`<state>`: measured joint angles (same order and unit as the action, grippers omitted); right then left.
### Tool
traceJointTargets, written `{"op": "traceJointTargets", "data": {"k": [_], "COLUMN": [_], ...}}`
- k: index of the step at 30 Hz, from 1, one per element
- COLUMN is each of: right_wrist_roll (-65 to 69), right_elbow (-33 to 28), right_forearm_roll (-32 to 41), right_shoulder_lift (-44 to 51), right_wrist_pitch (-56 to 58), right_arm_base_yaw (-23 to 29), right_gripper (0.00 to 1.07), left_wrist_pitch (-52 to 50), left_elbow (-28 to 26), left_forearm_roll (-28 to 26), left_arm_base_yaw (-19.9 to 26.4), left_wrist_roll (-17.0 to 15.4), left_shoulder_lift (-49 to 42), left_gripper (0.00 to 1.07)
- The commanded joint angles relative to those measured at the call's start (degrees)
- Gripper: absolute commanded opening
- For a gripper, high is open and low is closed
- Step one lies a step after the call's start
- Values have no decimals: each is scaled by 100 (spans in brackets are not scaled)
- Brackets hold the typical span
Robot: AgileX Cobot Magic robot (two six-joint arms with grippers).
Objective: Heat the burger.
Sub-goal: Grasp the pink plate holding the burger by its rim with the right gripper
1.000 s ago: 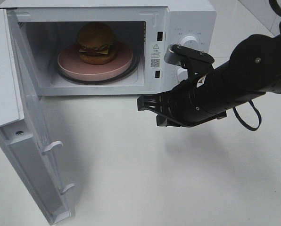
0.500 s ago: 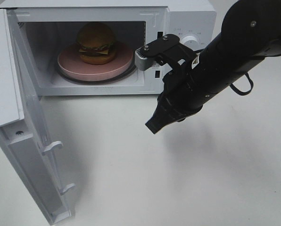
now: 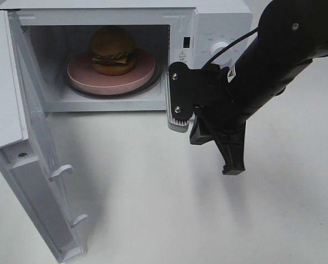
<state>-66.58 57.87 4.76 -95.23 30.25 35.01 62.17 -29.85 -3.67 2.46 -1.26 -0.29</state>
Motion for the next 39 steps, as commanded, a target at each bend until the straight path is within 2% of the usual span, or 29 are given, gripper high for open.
{"op": "traceJointTargets", "data": {"k": [1, 6, 14, 23, 26, 27, 28, 29, 30, 31, 32, 33, 34, 35, 36, 37, 38, 39], "right_wrist_roll": [-138, -155, -155, -126, -126, -80, -80, -17, 34, 34, 138, 223, 223, 372, 476, 476, 481, 481], "right_elbow": [46, 281, 699, 997, 1089, 1169, 1169, 1249, 1278, 1278, 1306, 1306, 1306, 1312, 1312, 1312, 1324, 1352], "right_forearm_roll": [-441, -1129, -1633, -1868, -1919, -1942, -1942, -1942, -1942, -1942, -1977, -1982, -1982, -1982, -1988, -1988, -2005, -2051], "right_shoulder_lift": [40, 40, 40, -34, -109, -166, -166, -223, -241, -241, -315, -327, -327, -378, -430, -430, -458, -561], "right_wrist_pitch": [126, 413, 550, 487, 350, 298, 298, 189, 97, 97, -155, -321, -321, -596, -728, -728, -745, -745], "right_arm_base_yaw": [-6, -6, 166, 395, 481, 544, 544, 602, 619, 619, 670, 670, 670, 670, 670, 670, 670, 670], "right_gripper": [4, 5, 8, 10, 16, 24, 24, 37, 45, 45, 63, 70, 70, 87, 92, 92, 100, 101], "left_wrist_pitch": [-80, -80, -80, -80, -80, -80, -80, -80, -80, -80, -80, -80, -80, -80, -80, -80, -80, -80], "left_elbow": [17, 17, 17, 17, 17, 17, 17, 17, 17, 17, 17, 17, 17, 17, 17, 17, 17, 17], "left_forearm_roll": [0, 0, 0, 0, 0, 0, 0, 0, 0, 0, 0, 0, 0, 0, 0, 0, 0, 0], "left_arm_base_yaw": [0, 0, 0, 0, 0, 0, 0, 0, 0, 0, 0, 0, 0, 0, 0, 0, 0, 0], "left_wrist_roll": [6, 6, 6, 6, 6, 6, 6, 6, 6, 6, 6, 6, 6, 6, 6, 6, 6, 6], "left_shoulder_lift": [-52, -52, -52, -52, -52, -52, -52, -52, -52, -52, -52, -52, -52, -52, -52, -52, -52, -52], "left_gripper": [100, 100, 100, 100, 100, 100, 100, 100, 100, 100, 100, 100, 100, 100, 100, 100, 100, 100]}}
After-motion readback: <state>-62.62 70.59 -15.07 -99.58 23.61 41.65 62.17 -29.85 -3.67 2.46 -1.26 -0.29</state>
